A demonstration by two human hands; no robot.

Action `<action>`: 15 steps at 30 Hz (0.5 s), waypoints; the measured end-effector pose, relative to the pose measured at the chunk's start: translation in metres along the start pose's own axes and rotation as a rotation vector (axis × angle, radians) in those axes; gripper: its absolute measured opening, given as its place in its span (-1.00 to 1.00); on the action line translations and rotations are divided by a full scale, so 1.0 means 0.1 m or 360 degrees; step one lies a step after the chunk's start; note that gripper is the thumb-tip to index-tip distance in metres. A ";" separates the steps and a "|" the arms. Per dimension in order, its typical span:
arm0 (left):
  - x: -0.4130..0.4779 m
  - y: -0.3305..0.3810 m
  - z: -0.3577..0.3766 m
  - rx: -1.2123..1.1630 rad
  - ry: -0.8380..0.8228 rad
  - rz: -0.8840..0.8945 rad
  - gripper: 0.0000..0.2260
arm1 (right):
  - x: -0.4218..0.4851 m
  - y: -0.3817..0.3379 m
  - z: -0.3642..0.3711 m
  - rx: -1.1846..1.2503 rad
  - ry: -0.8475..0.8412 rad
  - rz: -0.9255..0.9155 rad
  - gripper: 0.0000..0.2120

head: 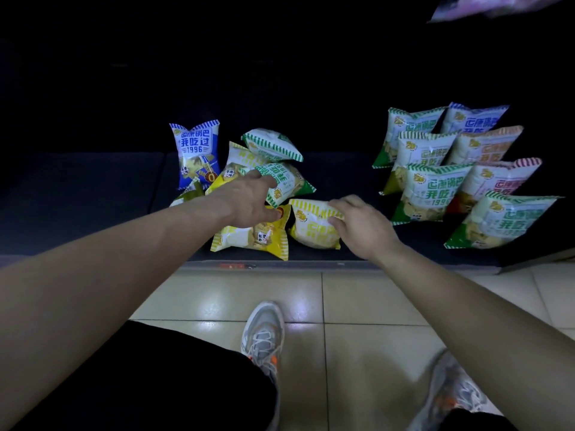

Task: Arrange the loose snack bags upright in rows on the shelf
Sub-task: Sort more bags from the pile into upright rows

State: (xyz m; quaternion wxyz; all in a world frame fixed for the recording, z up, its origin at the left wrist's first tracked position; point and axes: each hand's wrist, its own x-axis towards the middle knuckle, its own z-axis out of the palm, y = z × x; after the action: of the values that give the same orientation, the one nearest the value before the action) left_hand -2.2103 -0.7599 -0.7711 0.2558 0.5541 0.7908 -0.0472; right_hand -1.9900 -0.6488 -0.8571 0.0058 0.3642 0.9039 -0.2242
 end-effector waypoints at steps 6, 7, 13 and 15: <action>0.05 -0.03 0.02 0.0007 -0.0056 0.0000 -0.34 | 0.14 -0.03 0.04 -0.0070 -0.0029 0.0028 -0.45; 0.06 -0.05 0.03 0.0005 -0.0061 -0.0004 -0.34 | 0.17 -0.03 0.01 -0.0077 -0.0075 0.0044 -0.36; 0.10 -0.07 0.03 -0.0004 -0.0068 -0.0006 -0.35 | 0.29 0.03 -0.14 0.0009 -0.0099 0.0061 -0.36; 0.11 -0.05 0.00 -0.0021 -0.0049 0.0005 -0.34 | 0.28 0.02 -0.25 0.0034 -0.0103 0.0043 -0.38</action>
State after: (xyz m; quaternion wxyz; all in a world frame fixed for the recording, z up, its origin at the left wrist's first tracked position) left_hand -2.2173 -0.7525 -0.7772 0.2718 0.5528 0.7862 -0.0502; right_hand -2.0056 -0.6192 -0.8398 0.0344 0.3690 0.8958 -0.2454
